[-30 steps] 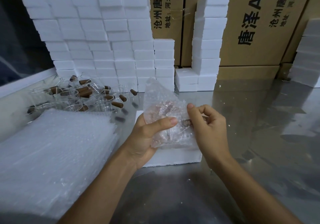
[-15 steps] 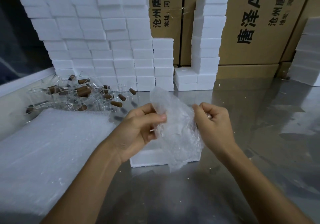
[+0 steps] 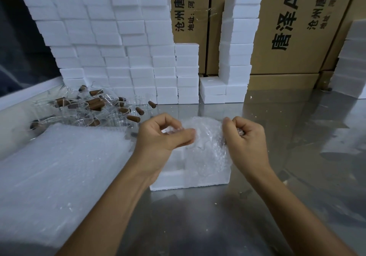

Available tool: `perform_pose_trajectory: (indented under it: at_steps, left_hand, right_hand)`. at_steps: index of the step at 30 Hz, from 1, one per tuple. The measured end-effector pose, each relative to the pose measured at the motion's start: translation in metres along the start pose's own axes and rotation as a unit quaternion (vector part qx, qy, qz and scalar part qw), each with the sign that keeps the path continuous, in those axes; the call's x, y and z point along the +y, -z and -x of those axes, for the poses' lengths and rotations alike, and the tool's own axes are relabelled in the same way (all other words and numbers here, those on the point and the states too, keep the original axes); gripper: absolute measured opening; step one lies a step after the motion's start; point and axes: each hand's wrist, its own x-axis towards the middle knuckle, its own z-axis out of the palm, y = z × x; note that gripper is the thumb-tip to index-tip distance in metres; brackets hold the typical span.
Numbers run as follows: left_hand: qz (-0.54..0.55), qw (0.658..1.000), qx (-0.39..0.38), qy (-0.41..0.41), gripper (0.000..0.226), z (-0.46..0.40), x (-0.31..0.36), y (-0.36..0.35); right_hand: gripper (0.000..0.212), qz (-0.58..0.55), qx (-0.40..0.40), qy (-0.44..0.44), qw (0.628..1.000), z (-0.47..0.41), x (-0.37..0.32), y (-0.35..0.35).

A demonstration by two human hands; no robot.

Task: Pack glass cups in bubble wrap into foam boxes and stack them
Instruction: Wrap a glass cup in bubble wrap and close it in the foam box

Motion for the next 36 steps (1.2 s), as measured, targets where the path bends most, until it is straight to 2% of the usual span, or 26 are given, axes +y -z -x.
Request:
perform_pose_trajectory:
  at_steps: [3, 6, 8, 12, 16, 20, 22, 25, 27, 28, 30, 32, 33, 34, 36]
  left_hand:
    - [-0.13, 0.988, 0.007, -0.088, 0.029, 0.004, -0.007, -0.011]
    - [-0.149, 0.981, -0.052, -0.112, 0.004, 0.009, -0.006, -0.014]
    - [-0.177, 0.972, -0.096, -0.118, 0.021, 0.012, -0.006, -0.016]
    - [-0.299, 0.916, -0.179, -0.198, 0.043, 0.017, -0.008, -0.022]
    - [-0.369, 0.905, -0.148, -0.148, 0.043, 0.022, -0.016, -0.023]
    - [-0.384, 0.901, -0.136, -0.151, 0.033, 0.025, -0.018, -0.027]
    - [-0.387, 0.899, -0.126, -0.159, 0.034, 0.025, -0.017, -0.029]
    - [-0.418, 0.874, -0.127, -0.212, 0.037, 0.025, -0.016, -0.032]
    - [-0.42, 0.862, -0.071, -0.274, 0.03, 0.025, -0.018, -0.034]
    - [-0.409, 0.867, -0.027, -0.283, 0.033, 0.024, -0.019, -0.035]
    - [-0.331, 0.912, 0.021, -0.24, 0.048, 0.022, -0.02, -0.033]
    - [-0.187, 0.976, -0.005, -0.114, 0.054, 0.021, -0.018, -0.033]
    - [-0.141, 0.988, -0.011, -0.066, 0.055, 0.02, -0.02, -0.033]
    - [-0.149, 0.987, -0.002, -0.061, 0.053, 0.018, -0.022, -0.03]
    - [-0.229, 0.967, 0.015, -0.106, 0.049, 0.017, -0.023, -0.023]
  right_hand:
    - [0.049, 0.004, 0.026, -0.011, 1.0, 0.0, 0.003, 0.0]
    - [0.049, 0.004, 0.05, -0.011, 0.999, -0.002, 0.002, 0.0]
    - [0.05, 0.005, 0.061, -0.003, 0.998, -0.001, 0.0, -0.001]
    - [0.05, -0.002, 0.079, 0.022, 0.997, 0.003, -0.004, -0.005]
    - [0.046, -0.014, 0.095, 0.025, 0.995, 0.006, -0.007, -0.01]
    - [0.052, -0.05, 0.112, 0.015, 0.992, 0.007, -0.008, -0.01]
    - [0.053, -0.062, 0.12, 0.016, 0.991, 0.007, -0.008, -0.01]
    - [0.052, -0.083, 0.125, 0.016, 0.989, 0.008, -0.008, -0.011]
    - [0.054, -0.106, 0.113, -0.012, 0.988, 0.007, -0.007, -0.01]
    - [0.053, -0.126, 0.103, -0.041, 0.986, 0.006, -0.007, -0.01]
    - [0.045, -0.181, 0.072, -0.106, 0.975, 0.003, -0.006, -0.009]
    - [0.049, -0.226, 0.006, -0.164, 0.96, 0.003, -0.004, -0.008]
    - [0.049, -0.234, -0.025, -0.185, 0.954, 0.003, -0.004, -0.008]
    - [0.044, -0.238, -0.05, -0.201, 0.949, 0.003, -0.004, -0.008]
    - [0.027, -0.242, -0.082, -0.216, 0.942, 0.001, -0.004, -0.005]
